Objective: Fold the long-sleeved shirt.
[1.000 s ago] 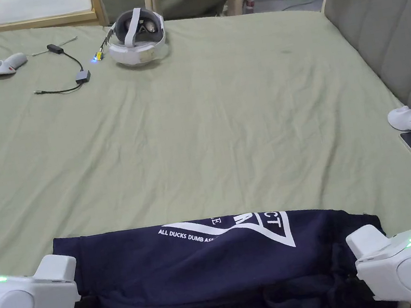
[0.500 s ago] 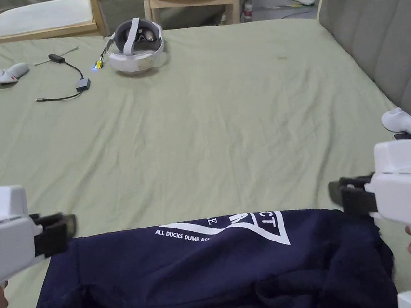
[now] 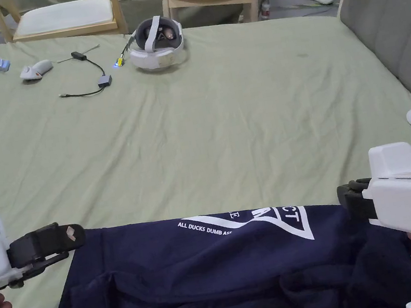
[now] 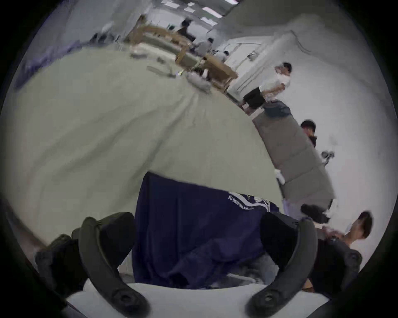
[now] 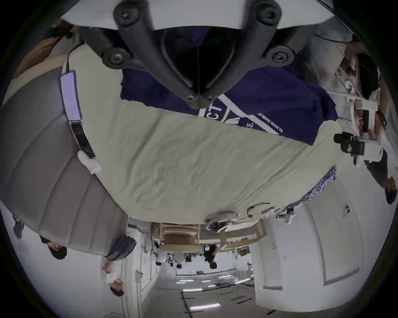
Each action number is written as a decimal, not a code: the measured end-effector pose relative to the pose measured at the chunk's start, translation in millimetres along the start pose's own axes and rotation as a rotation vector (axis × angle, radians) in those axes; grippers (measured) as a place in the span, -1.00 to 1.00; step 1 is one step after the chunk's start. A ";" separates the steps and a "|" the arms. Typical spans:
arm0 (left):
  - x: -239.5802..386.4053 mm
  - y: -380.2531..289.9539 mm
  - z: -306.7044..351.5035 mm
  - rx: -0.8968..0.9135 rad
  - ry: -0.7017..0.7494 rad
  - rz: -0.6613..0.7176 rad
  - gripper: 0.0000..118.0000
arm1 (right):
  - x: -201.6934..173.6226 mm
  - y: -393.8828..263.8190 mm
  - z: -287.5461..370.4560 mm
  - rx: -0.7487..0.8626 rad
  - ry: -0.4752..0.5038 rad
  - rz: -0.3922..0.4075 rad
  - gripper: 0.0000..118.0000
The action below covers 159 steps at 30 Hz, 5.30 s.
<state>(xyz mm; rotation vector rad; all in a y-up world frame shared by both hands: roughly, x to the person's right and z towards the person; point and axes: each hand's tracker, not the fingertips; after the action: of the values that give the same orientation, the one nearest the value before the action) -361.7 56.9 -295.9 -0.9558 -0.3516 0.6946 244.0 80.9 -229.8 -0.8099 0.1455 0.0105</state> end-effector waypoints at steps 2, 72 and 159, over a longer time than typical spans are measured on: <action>-50.7 1.6 -9.1 0.012 -0.004 0.055 0.83 | 3.9 -6.2 -3.1 -0.008 0.012 -0.003 -1.00; 184.4 -39.1 -153.6 -0.069 -0.314 -0.150 0.69 | -0.9 19.3 24.8 0.012 -0.021 -0.047 -1.00; 22.6 -21.8 -85.8 -0.103 -0.157 0.010 -0.41 | -182.0 50.1 -105.0 -0.014 0.302 -0.124 -1.00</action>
<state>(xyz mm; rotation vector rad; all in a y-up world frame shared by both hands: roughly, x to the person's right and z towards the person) -288.7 10.3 -324.8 -1.0033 -0.5257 0.7683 47.4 48.1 -312.9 -0.8300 0.3807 -0.2287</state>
